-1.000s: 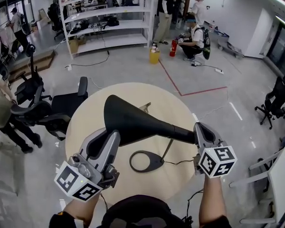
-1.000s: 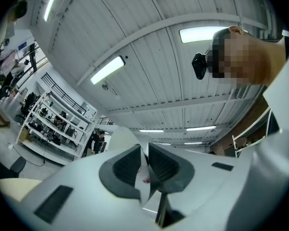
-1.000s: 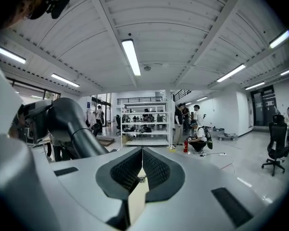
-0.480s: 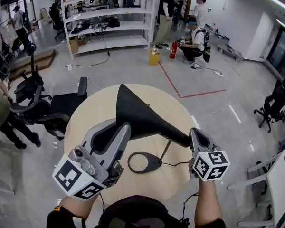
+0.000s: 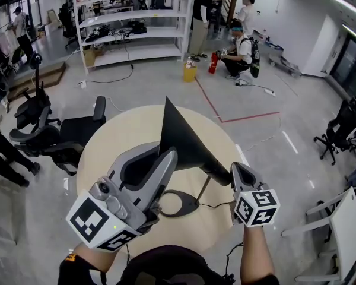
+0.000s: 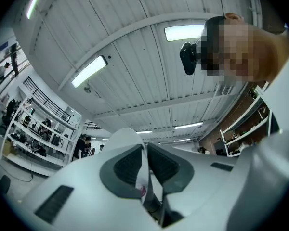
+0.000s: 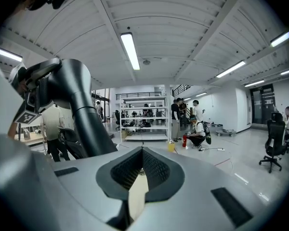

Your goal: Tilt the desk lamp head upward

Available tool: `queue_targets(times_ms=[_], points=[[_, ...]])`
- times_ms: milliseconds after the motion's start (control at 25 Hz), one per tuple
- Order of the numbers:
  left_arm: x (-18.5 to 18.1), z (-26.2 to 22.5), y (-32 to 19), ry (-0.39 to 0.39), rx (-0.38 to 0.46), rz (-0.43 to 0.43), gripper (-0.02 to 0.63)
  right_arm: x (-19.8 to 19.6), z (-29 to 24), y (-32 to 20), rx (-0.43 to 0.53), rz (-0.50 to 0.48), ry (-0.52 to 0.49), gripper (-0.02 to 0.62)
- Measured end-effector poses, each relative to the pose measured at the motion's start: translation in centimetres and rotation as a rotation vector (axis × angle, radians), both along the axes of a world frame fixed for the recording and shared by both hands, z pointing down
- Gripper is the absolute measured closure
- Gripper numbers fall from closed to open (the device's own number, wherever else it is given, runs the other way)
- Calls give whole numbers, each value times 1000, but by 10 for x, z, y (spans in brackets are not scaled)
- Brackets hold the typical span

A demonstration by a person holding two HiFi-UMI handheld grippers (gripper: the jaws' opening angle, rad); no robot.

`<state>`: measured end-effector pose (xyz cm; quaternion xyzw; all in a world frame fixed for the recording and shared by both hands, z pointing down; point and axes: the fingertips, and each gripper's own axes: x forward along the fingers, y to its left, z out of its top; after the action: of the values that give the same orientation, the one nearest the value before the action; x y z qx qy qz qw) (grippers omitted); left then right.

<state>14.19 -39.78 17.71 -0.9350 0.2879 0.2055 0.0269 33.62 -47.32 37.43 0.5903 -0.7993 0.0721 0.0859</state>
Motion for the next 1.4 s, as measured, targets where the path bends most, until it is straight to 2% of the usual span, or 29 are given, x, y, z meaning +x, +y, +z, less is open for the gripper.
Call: queue_targets(times_ms=[920, 1160, 1400], points=[[11, -9, 8, -66, 46, 10, 518, -10, 9, 2, -17, 28, -12, 580], [13, -8, 11, -63, 43, 7, 518, -7, 9, 5, -14, 30, -5, 580], [3, -7, 14, -26, 45, 31, 518, -7, 7, 4, 9, 52, 17, 580]])
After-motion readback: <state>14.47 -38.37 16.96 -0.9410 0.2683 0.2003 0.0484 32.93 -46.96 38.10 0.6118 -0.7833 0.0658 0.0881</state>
